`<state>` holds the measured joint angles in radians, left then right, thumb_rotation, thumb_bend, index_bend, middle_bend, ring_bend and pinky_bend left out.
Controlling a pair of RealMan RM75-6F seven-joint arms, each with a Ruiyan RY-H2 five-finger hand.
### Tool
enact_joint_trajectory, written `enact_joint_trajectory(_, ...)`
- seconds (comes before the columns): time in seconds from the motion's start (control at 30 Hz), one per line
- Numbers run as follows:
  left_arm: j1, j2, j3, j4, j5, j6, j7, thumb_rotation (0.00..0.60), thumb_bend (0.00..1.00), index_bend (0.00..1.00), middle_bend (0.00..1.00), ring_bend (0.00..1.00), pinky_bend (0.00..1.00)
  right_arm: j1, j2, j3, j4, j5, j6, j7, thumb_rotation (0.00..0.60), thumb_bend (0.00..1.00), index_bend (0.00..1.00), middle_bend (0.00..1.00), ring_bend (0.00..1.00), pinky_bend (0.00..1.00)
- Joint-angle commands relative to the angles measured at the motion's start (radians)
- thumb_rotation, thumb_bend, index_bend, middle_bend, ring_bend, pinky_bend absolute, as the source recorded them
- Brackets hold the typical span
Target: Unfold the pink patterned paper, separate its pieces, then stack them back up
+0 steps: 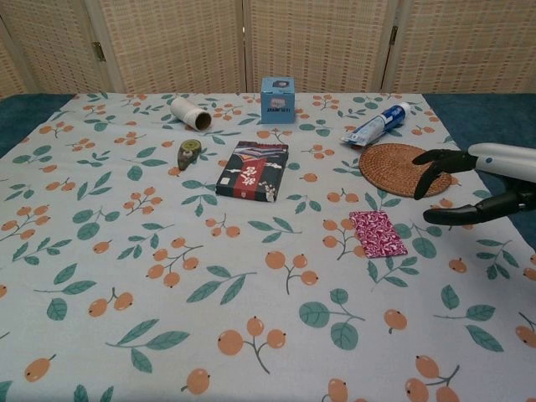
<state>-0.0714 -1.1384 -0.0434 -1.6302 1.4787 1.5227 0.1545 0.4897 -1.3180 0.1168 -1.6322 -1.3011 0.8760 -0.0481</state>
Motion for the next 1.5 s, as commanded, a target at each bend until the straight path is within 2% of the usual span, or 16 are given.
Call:
enact_joint_trajectory(0.03, 0.001, -0.002, 0.000, 0.003, 0.000, 0.001, -0.003, 0.600, 0.23, 0.07, 0.02, 0.09, 0.00, 0.025, -0.036, 0.003, 0.030, 0.040, -0.024, -0.033, 0.232, 0.23, 0.31, 0.07, 0.00, 0.00)
enact_joint_trajectory(0.23, 0.001, -0.001, 0.001, 0.006, -0.001, -0.005, -0.005, 0.600, 0.23, 0.08, 0.02, 0.09, 0.00, 0.051, -0.094, -0.006, 0.073, 0.080, -0.043, -0.072, 0.231, 0.23, 0.31, 0.07, 0.00, 0.00)
enact_joint_trajectory(0.5, 0.004, 0.002, 0.003, 0.006, 0.006, -0.001, -0.009, 0.600, 0.23, 0.08, 0.02, 0.09, 0.00, 0.074, -0.152, -0.002, 0.134, 0.095, -0.047, -0.061, 0.230, 0.22, 0.31, 0.07, 0.00, 0.00)
enact_joint_trajectory(1.17, 0.009, -0.005, 0.002, 0.019, 0.002, -0.003, -0.021, 0.600, 0.23, 0.09, 0.03, 0.09, 0.00, 0.128, -0.230, -0.002, 0.249, 0.103, -0.049, -0.098, 0.229, 0.23, 0.31, 0.08, 0.00, 0.00)
enact_joint_trajectory(1.5, 0.004, -0.010, 0.001, 0.026, 0.001, -0.012, -0.023, 0.600, 0.23, 0.10, 0.03, 0.09, 0.00, 0.138, -0.245, -0.015, 0.267, 0.105, -0.054, -0.114, 0.201, 0.22, 0.31, 0.07, 0.00, 0.00)
